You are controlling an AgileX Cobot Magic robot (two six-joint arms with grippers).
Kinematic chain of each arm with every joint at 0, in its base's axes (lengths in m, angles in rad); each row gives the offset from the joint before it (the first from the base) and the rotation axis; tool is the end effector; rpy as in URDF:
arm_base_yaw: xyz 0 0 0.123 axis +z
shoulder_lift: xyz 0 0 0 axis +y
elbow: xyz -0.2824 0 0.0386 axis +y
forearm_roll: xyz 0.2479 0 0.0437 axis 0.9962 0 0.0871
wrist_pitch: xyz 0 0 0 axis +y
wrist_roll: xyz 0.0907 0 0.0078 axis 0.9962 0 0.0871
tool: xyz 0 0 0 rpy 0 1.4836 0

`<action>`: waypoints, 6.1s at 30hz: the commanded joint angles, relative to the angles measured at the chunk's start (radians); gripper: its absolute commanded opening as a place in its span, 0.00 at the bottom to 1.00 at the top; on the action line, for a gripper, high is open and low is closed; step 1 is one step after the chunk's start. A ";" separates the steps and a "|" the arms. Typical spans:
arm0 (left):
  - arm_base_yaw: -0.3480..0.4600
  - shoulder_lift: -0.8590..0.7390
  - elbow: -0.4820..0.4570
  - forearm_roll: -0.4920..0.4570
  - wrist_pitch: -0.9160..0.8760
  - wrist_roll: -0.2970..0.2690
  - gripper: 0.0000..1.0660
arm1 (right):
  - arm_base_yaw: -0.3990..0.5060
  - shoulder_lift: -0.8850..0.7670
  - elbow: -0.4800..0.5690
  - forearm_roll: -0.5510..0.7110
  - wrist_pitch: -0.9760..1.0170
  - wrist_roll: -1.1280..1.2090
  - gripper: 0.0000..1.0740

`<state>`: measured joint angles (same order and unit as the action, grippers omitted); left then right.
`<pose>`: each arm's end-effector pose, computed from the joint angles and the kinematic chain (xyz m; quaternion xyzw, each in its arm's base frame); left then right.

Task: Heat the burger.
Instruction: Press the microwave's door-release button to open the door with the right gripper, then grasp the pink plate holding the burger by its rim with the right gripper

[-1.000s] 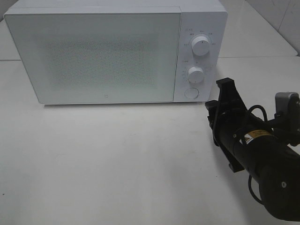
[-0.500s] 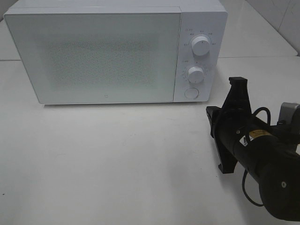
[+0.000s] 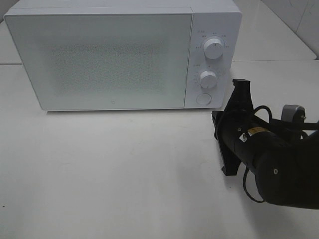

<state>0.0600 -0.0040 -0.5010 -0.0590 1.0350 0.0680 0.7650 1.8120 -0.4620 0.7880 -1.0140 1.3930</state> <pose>-0.0043 -0.0049 0.2796 0.0042 0.8447 0.0048 0.5351 0.2315 0.1464 0.1263 0.5677 0.5820 0.4370 0.3847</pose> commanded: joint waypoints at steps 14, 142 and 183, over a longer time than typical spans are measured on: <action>-0.008 -0.023 0.004 -0.001 -0.006 -0.005 0.92 | -0.153 0.149 -0.205 -0.172 0.097 0.036 0.00; -0.008 -0.023 0.004 -0.001 -0.006 -0.005 0.92 | -0.218 -0.218 -0.202 -0.283 0.925 -1.037 0.01; -0.008 -0.023 0.004 -0.001 -0.006 -0.005 0.92 | -0.215 -0.218 -0.629 -0.758 1.761 -2.834 0.17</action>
<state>0.0600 -0.0040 -0.5010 -0.0590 1.0350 0.0680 0.5520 1.6020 -1.0880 0.0550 0.7620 -1.4060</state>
